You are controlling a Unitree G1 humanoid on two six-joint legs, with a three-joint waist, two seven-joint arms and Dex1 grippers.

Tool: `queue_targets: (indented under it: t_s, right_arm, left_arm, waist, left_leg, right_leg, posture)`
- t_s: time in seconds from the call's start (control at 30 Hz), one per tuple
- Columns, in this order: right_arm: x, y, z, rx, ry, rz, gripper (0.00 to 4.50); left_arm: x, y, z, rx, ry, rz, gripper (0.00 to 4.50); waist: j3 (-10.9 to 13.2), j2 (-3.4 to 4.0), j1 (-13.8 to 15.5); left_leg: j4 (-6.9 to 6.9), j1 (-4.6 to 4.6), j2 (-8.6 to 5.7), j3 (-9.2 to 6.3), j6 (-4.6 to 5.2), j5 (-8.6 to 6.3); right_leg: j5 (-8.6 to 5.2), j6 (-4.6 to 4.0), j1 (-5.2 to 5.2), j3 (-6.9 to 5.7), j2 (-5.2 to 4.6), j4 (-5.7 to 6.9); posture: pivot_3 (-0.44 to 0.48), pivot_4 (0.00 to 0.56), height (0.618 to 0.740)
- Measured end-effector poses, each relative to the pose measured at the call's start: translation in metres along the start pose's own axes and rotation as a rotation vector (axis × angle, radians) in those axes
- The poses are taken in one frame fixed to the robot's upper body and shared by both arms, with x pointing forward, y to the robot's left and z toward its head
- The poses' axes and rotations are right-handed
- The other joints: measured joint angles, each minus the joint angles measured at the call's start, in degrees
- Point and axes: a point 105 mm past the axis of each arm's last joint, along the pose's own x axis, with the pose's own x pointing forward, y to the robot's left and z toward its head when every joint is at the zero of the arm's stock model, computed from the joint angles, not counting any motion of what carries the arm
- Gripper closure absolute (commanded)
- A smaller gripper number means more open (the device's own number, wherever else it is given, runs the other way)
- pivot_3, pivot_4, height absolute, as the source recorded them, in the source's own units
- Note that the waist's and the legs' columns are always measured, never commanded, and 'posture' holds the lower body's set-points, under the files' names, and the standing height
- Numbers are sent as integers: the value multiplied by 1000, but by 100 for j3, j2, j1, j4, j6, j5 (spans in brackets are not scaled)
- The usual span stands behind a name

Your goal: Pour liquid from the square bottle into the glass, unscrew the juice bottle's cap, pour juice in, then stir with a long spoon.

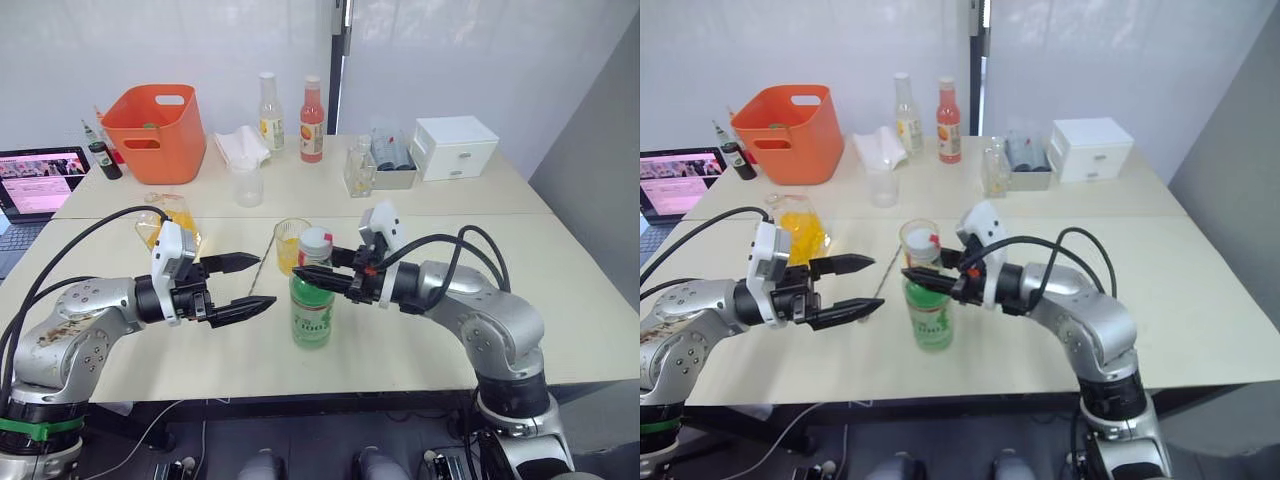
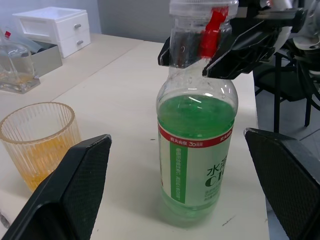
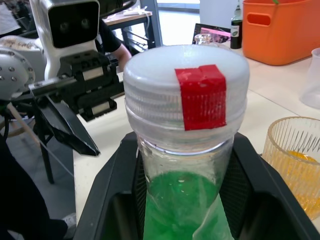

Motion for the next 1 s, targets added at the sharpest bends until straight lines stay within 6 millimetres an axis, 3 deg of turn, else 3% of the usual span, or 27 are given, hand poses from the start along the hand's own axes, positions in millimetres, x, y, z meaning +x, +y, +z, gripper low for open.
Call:
queue_targets:
  t_s: [0.23,0.57,0.8,0.87,1.0]
  right_arm:
    - [2,-4,-16,26,13,-316,3094]
    - [8,-9,-19,13,-83,-467,3095]
    - [9,-8,-21,9,-108,-445,3095]
    - [10,-7,-21,9,-108,-437,2069]
    - [12,-6,-25,24,-95,-393,724]
  left_arm:
    - [0,3,0,-7,-2,-15,0]
    - [0,5,-2,-11,10,-44,0]
    - [-1,6,-2,0,3,-45,0]
    - [-1,6,-1,5,2,-46,0]
    - [-1,7,-2,14,7,-45,0]
  waist:
    - [0,0,8]
    - [0,-1,2]
    - [0,-1,-13]
    - [0,-1,-14]
    - [0,-1,-24]
  left_leg:
    - [1,-2,-5,4,0,0]
    - [2,-1,-5,3,0,1]
    - [2,1,0,2,0,1]
    - [2,2,0,2,0,1]
    - [2,2,2,2,0,1]
  right_leg:
    - [-1,0,-1,0,-1,-2]
    - [-1,1,1,0,1,-3]
    - [-1,1,3,0,5,-2]
    - [-1,1,3,0,6,-1]
    - [-1,0,3,0,8,-2]
  posture:
    - [0,150,715]
    - [0,150,715]
    - [0,150,715]
    - [0,150,715]
    - [0,150,715]
